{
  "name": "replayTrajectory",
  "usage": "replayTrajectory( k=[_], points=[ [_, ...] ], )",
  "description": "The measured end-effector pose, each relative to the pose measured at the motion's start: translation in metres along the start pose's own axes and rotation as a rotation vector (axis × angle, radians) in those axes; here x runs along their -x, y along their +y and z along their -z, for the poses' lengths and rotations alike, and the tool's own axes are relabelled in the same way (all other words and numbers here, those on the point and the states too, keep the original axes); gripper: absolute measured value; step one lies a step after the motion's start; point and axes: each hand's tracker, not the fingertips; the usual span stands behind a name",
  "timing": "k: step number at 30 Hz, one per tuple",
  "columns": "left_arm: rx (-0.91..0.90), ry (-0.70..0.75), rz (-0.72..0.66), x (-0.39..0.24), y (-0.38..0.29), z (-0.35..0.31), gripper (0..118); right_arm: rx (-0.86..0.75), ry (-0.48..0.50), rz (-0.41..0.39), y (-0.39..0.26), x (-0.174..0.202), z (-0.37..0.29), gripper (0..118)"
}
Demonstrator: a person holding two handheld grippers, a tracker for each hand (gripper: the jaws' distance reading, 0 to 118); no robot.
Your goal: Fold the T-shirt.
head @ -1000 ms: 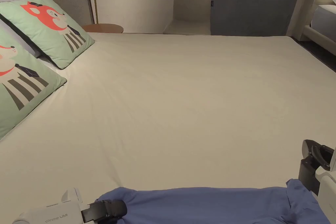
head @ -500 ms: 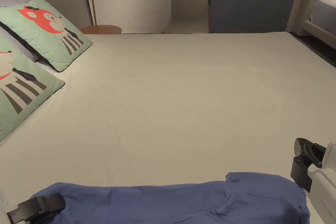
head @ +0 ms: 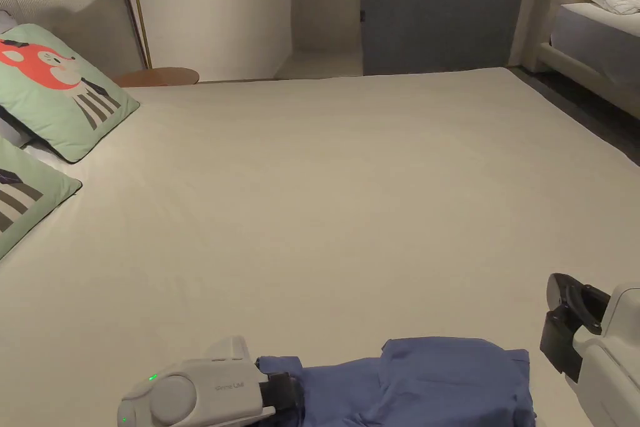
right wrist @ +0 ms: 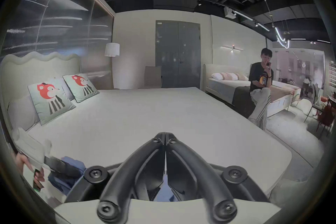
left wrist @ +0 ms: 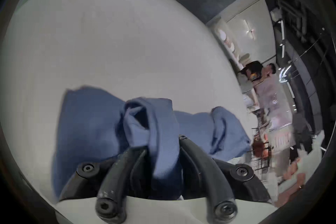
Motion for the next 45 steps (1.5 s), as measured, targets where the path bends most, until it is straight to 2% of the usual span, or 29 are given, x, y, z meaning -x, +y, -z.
replayTrajectory(
  k=[1,2,3,4,5,6,9,12,13,14,15,16,18,23,26,30,34,39,42,45],
  points=[
    [-0.019,0.028,0.012,-0.004,-0.003,0.006,19,0.002,-0.009,0.007,-0.001,-0.006,-0.001,1],
    [-0.042,-0.006,0.013,-0.005,-0.006,0.004,35,0.0,-0.02,0.016,-0.002,-0.011,-0.002,1],
    [-0.059,-0.041,0.01,-0.006,-0.006,-0.006,55,0.0,-0.027,0.025,-0.003,-0.015,-0.002,1],
    [-0.04,-0.112,0.003,-0.008,-0.005,-0.011,85,0.002,-0.031,0.032,-0.004,-0.02,-0.002,1],
    [-0.024,-0.155,0.006,-0.01,-0.003,-0.018,103,0.006,-0.038,0.04,-0.005,-0.023,-0.001,1],
    [-0.036,-0.144,0.014,-0.012,-0.003,-0.027,111,0.009,-0.041,0.048,-0.006,-0.025,0.0,1],
    [-0.27,-0.118,0.09,-0.014,-0.008,-0.065,109,0.016,-0.038,0.068,-0.011,-0.029,0.003,1],
    [-0.507,0.098,0.103,-0.014,-0.02,-0.077,105,0.025,-0.025,0.089,-0.014,-0.031,0.005,1],
    [-0.557,0.212,0.128,-0.015,-0.025,-0.073,87,0.028,-0.021,0.093,-0.015,-0.031,0.006,1],
    [-0.557,0.303,0.156,-0.016,-0.027,-0.067,55,0.031,-0.019,0.093,-0.015,-0.031,0.007,1],
    [-0.533,0.378,0.181,-0.019,-0.03,-0.055,14,0.032,-0.016,0.094,-0.016,-0.031,0.008,1],
    [-0.519,0.408,0.206,-0.021,-0.038,-0.046,2,0.032,-0.013,0.095,-0.016,-0.031,0.008,1],
    [-0.463,0.361,0.264,-0.026,-0.052,-0.032,1,0.032,-0.007,0.101,-0.016,-0.031,0.008,1],
    [-0.398,0.37,0.431,-0.065,-0.088,0.016,1,0.034,-0.007,0.113,-0.017,-0.035,0.006,1],
    [-0.366,0.29,0.488,-0.091,-0.103,0.038,1,0.031,-0.018,0.115,-0.016,-0.04,0.003,1],
    [-0.35,0.26,0.504,-0.113,-0.112,0.054,1,0.027,-0.038,0.11,-0.015,-0.046,0.0,1],
    [-0.347,0.129,0.443,-0.119,-0.106,0.041,1,0.023,-0.055,0.118,-0.014,-0.05,-0.002,1],
    [-0.438,-0.006,0.355,-0.094,-0.082,-0.018,1,0.02,-0.055,0.125,-0.012,-0.048,0.0,1],
    [-0.468,-0.093,0.212,-0.05,-0.057,-0.063,1,0.019,-0.045,0.122,-0.01,-0.042,0.002,1],
    [-0.415,-0.22,0.052,0.009,-0.029,-0.095,1,0.025,-0.027,0.123,-0.011,-0.036,0.006,1]
  ],
)
